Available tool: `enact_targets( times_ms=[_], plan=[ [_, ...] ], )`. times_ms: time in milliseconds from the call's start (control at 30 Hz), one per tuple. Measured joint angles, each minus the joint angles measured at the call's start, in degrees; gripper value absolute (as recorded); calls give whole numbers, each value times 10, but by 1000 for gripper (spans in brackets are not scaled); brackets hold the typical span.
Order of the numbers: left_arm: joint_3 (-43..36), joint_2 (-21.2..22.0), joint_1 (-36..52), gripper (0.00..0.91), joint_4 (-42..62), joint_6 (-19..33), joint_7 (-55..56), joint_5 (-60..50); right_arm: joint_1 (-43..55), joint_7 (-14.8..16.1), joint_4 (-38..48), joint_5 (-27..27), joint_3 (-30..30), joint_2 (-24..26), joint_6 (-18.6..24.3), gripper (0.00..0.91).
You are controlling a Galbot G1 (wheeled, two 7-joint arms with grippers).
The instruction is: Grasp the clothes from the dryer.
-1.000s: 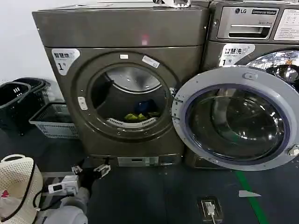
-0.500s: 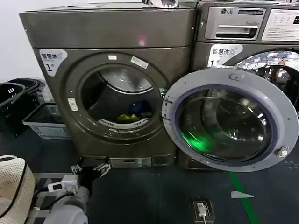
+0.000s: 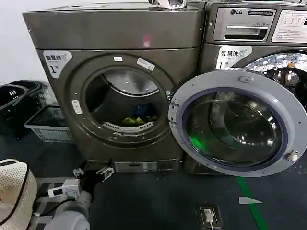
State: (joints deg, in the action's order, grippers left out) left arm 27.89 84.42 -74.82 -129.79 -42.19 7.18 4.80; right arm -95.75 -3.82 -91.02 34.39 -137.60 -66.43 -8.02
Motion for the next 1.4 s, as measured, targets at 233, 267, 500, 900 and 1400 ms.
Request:
enact_targets(
  times_ms=[233,267,500,900,1400],
  plan=[
    [-3,0,2,907,0,0,-6,-11,0,1,-2,1,1,-3,0,907],
    [-4,0,2,907,0,0,-6,-11,1,1,-4,1,2,-4,0,907],
    [-4,-1,4,907,0,0,-7,-12,2,1,-7,1,5,-5,-1,907],
    [-1,0,3,907,2,0,-6,-13,5,0,-8,-1,14,-5,-1,907],
    [0,-1,10,907,11,0,3,-13,10,-1,-15,-2,21,-5,-2,907]
  ],
)
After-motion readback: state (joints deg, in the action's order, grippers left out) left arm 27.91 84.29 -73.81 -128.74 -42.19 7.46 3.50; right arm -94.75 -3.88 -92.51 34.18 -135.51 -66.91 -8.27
